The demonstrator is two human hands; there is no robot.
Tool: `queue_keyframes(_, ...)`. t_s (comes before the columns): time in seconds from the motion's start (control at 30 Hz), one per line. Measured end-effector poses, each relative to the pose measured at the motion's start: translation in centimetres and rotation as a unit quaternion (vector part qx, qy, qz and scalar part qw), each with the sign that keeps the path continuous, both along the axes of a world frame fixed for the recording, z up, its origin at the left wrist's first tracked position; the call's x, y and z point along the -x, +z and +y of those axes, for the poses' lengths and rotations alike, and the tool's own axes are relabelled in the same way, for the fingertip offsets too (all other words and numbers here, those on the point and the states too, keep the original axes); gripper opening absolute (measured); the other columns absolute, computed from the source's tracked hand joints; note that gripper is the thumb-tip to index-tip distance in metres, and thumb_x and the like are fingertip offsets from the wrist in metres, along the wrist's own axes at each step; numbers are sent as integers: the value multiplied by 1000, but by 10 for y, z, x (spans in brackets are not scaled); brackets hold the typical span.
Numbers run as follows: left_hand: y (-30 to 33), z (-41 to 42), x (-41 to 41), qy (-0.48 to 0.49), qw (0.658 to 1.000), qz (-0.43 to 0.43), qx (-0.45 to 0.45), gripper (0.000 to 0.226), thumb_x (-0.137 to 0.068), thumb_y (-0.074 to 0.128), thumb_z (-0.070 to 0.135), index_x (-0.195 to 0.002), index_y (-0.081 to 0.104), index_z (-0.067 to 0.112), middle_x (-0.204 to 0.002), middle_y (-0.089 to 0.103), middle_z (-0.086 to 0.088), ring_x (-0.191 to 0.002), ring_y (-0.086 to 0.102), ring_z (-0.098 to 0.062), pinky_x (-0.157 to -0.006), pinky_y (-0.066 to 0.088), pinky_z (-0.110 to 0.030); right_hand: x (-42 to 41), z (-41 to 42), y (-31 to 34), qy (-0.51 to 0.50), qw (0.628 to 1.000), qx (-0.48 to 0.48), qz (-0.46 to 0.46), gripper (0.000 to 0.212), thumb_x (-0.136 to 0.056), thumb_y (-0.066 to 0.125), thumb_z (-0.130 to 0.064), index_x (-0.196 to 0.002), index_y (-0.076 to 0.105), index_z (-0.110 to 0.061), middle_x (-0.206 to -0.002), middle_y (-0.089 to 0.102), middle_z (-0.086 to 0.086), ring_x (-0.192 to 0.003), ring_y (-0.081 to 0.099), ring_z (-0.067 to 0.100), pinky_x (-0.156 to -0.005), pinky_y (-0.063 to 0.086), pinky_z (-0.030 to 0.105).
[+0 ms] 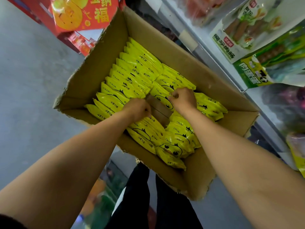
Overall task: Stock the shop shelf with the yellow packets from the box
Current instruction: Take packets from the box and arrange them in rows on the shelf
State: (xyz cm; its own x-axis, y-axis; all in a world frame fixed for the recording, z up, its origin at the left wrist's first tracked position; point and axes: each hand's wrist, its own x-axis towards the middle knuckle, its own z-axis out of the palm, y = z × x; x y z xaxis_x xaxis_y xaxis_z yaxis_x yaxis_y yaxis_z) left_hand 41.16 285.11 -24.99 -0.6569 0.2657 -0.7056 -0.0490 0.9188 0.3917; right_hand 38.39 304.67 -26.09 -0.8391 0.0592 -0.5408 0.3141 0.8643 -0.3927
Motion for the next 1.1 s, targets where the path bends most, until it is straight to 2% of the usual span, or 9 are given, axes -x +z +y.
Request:
queue_keyframes(0.17,24,-1,-2,28,997,10,-68,5,-89,67,22,-89,72,20,-87,71,-2,-87,64,-21,-75,52,-33,-8,13,30,-64,992,111,-15,25,-94,64,-29,-109,64,-9,-118,65,5,-109,57,23,-81,38,27)
queue_keyframes(0.3,62,2,-5,26,993,24,-109,9,-93,63,23,-92,69,16,-86,66,-1,-83,58,-15,-67,40,-26,-18,17,60,-82,981,175,-5,23,-97,60,-29,-106,58,-8,-94,59,5,-86,52,21,-71,37,30)
queue_keyframes(0.47,119,6,-15,76,985,-5,-156,18,-97,57,25,-79,57,23,-73,56,5,-78,52,-18,-64,37,-27,-40,32,114,-117,973,195,47,31,-102,52,-28,-122,56,-6,-105,58,5,-94,52,18,-79,39,29)
queue_keyframes(0.53,149,11,-21,91,978,-22,-184,15,-98,55,24,-88,66,21,-83,66,0,-85,58,-22,-72,42,-31,-52,42,137,-153,965,201,70,27,-103,49,-27,-118,57,-6,-100,58,6,-90,51,18,-77,39,31)
queue_keyframes(0.63,188,25,-31,98,968,-88,-214,30,-95,56,29,-119,69,16,-122,65,-7,-117,58,-17,-108,39,-35,-68,58,173,-201,952,206,100,26,-103,48,-27,-116,58,-7,-101,58,5,-92,52,18,-76,38,29)
queue_keyframes(0.77,238,53,-43,132,971,-121,-161,63,-91,54,58,-138,52,16,-147,45,1,-138,38,-27,-108,31,-42,-90,80,225,-248,937,207,133,27,-103,47,-28,-116,60,-9,-106,62,8,-94,55,21,-76,40,29)
queue_keyframes(0.9,286,77,-55,101,946,-237,-199,80,-64,70,71,-119,61,13,-128,62,1,-120,57,-23,-96,48,-39,-112,104,271,-315,901,269,126,35,-101,51,-38,-121,63,-11,-111,64,1,-102,60,18,-96,49,38)
queue_keyframes(1.0,312,96,-63,17,956,-208,-206,93,-52,83,67,-125,60,13,-145,50,-4,-140,37,-23,-117,24,-49,-128,132,293,-363,868,317,118,40,-93,59,-50,-107,69,-14,-106,72,3,-97,68,24,-93,54,45)
queue_keyframes(1.1,341,124,-78,-23,964,-170,-201,87,-43,83,71,-115,64,27,-147,47,1,-142,31,-22,-119,15,-51,-150,163,322,-394,831,371,130,37,-90,66,-46,-103,71,-11,-96,76,5,-86,73,24,-82,59,45)
